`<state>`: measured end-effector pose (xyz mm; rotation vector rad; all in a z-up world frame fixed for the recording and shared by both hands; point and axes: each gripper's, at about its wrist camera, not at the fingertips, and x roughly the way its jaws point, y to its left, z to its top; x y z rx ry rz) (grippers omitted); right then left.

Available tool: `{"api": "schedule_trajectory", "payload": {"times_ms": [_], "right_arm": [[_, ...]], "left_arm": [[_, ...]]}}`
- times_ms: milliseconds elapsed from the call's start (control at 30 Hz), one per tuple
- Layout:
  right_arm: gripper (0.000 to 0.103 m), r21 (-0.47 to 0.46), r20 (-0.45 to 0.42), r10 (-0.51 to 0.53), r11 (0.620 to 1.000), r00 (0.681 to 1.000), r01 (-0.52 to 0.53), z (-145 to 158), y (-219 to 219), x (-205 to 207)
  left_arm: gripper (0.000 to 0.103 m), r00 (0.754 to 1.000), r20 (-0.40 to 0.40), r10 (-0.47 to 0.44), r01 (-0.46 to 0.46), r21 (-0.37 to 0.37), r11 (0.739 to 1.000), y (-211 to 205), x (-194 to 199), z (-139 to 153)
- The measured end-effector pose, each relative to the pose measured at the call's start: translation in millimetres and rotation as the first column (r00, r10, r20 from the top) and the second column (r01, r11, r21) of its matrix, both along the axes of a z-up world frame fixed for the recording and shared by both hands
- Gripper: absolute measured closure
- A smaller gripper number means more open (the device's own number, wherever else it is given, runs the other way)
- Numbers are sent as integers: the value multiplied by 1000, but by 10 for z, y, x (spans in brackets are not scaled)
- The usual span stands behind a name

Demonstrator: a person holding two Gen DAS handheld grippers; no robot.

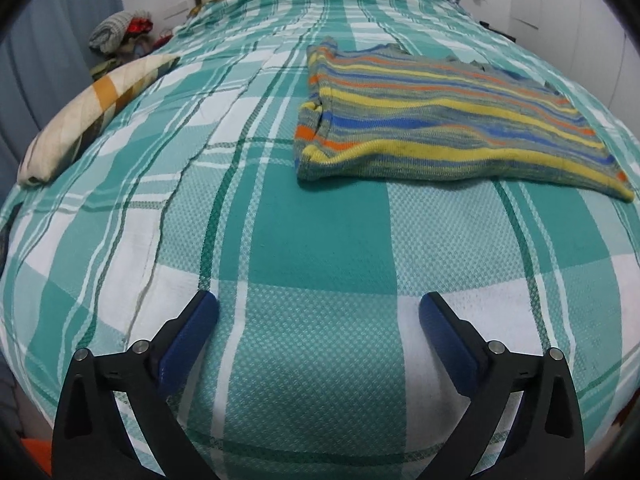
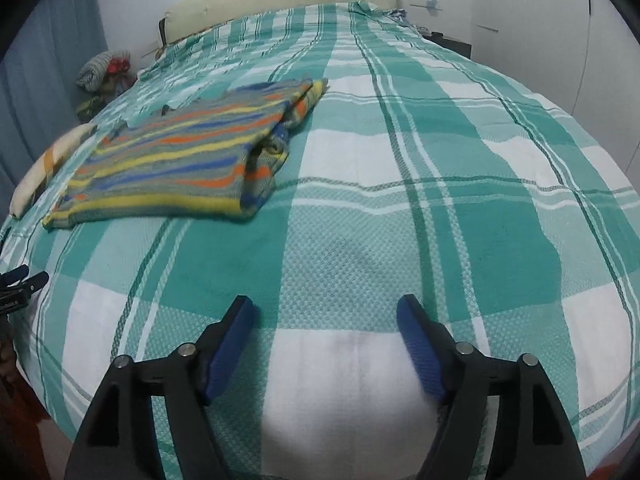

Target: Fold small clothes

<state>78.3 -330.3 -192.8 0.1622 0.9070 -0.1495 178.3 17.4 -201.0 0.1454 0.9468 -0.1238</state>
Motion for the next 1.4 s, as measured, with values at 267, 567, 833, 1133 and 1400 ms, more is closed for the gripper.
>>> {"api": "schedule_trajectory", "payload": {"times_ms": [267,567,833,1133,1400], "right_arm": [[25,-15,-5,6,1000,1000,-6,-91,28,-5],[22,-45,-12,17,999,1000,-17,-125,76,13],[22,-46,-12,15,999,1000,-16,-130,79,14],[22,-36,-35,16,999,999,-17,-109,68,39],[22,262,-60,42,965,997,-25,213,-501,478]], "left_arm": [[1,1000,-17,6,-6,11,1000,-15,11,-20],[1,1000,-25,6,-5,20,1000,-22,13,-24],[1,999,-38,8,-7,22,1000,-24,30,-28],[3,999,-42,2,0,56,998,-91,-4,101],[4,922,69,-381,384,-41,922,-1435,-172,680]]}}
